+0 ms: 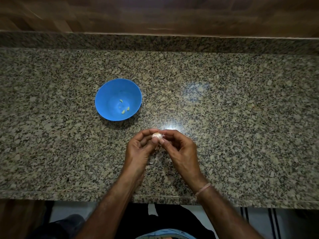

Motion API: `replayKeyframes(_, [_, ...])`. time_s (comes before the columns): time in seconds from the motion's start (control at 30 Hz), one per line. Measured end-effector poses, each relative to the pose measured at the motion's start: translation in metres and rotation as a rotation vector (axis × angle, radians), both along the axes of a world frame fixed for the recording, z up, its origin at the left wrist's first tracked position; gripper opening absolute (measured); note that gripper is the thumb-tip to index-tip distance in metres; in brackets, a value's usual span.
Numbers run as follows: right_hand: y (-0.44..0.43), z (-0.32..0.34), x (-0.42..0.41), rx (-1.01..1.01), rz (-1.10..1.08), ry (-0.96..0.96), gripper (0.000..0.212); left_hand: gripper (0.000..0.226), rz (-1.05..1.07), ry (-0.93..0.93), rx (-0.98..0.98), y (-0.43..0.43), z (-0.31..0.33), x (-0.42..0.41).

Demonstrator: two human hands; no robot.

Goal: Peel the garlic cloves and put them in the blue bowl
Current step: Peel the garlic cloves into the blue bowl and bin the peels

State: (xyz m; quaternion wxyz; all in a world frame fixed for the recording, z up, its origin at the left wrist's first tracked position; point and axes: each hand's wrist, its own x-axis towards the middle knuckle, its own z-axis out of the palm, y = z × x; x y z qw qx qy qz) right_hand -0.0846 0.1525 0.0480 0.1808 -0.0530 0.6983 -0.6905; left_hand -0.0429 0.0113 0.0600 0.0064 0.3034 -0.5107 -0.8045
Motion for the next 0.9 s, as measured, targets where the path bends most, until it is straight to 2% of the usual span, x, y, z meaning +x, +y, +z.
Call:
replayKeyframes(0.37, [-0.002,-0.002,-0.007,0.331,0.140,0.269,0.022,0.026,-0.019,-0.032,-0.181,-0.007,-0.005,0.005])
replayKeyframes(0.77, [-0.013,-0.003,0.001,0.580,0.123,0.309,0.017,0.023,-0.040,-0.113,-0.242,0.000,-0.018,0.009])
replayKeyframes(0.9, [-0.013,-0.001,-0.001,0.579,0.146,0.303,0.017,0.023,-0.019,-0.155,-0.160,0.000,-0.019,0.007])
